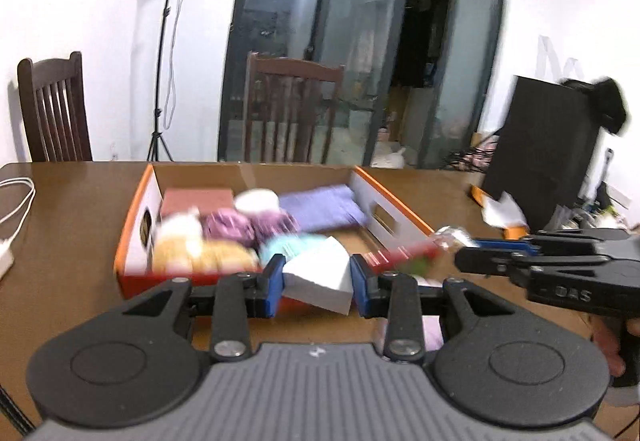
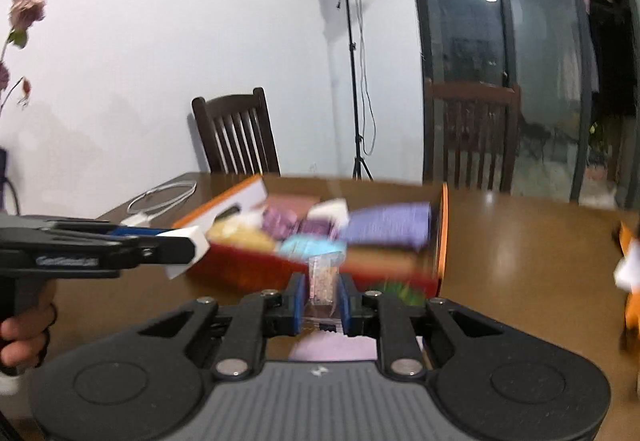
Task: Organize soft objects
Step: 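Carry the sponge and snack packet into the box and open both grippers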
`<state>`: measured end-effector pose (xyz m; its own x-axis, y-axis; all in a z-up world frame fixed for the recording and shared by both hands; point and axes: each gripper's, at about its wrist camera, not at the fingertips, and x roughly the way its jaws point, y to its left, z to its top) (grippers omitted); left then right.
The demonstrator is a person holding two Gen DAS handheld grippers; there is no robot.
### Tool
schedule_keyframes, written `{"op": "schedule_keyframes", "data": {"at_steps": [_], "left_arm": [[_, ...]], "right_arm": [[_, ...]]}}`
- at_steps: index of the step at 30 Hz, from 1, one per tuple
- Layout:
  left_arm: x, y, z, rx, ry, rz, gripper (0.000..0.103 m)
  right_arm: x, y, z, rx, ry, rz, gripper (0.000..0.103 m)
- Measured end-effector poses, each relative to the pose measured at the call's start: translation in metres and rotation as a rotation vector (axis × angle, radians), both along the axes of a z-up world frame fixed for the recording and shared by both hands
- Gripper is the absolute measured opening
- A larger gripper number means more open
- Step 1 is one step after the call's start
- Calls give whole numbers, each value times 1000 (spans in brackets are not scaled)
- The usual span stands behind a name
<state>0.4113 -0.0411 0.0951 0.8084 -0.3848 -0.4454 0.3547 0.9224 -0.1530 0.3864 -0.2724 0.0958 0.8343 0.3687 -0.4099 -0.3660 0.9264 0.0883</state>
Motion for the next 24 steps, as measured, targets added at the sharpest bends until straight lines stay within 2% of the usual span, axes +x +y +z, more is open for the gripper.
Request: {"op": "schedule_keyframes", "data": {"at_steps": [3, 5, 7, 9, 11, 14, 16, 18, 19, 20, 21, 24], "left_arm": [[58, -5, 10, -13, 50, 34, 35], [84, -11, 16, -7, 34, 28, 35], [111, -19, 18, -19, 51, 9, 36], [137, -30, 14, -46, 95, -11, 36], [158, -44, 6, -35, 125, -40, 36], [183, -67, -16, 41, 139, -52, 39], [197, -72, -32, 56, 185, -20, 45], [205, -71, -41, 42, 211, -29, 55], [205, -70, -42, 36, 208, -34, 61], [204, -68, -41, 32, 198, -35, 74], [201, -66, -40, 31, 181, -32, 78], [186, -60, -32, 47, 143, -42, 78]], "right_arm": [[59, 0, 11, -13, 32, 11, 17], [97, 2, 13, -10, 65, 15, 17], [133, 5, 10, -7, 115, 17, 17], [161, 11, 4, -62, 136, -3, 17], [179, 16, -6, -117, 154, -37, 17], [196, 24, -21, -212, 161, -78, 18], [199, 28, -30, -261, 146, -100, 18], [199, 30, -36, -303, 120, -120, 30], [199, 30, -36, -313, 106, -127, 32], [198, 30, -35, -315, 94, -132, 36], [195, 28, -34, -308, 87, -134, 37], [189, 24, -28, -272, 79, -129, 38]]}}
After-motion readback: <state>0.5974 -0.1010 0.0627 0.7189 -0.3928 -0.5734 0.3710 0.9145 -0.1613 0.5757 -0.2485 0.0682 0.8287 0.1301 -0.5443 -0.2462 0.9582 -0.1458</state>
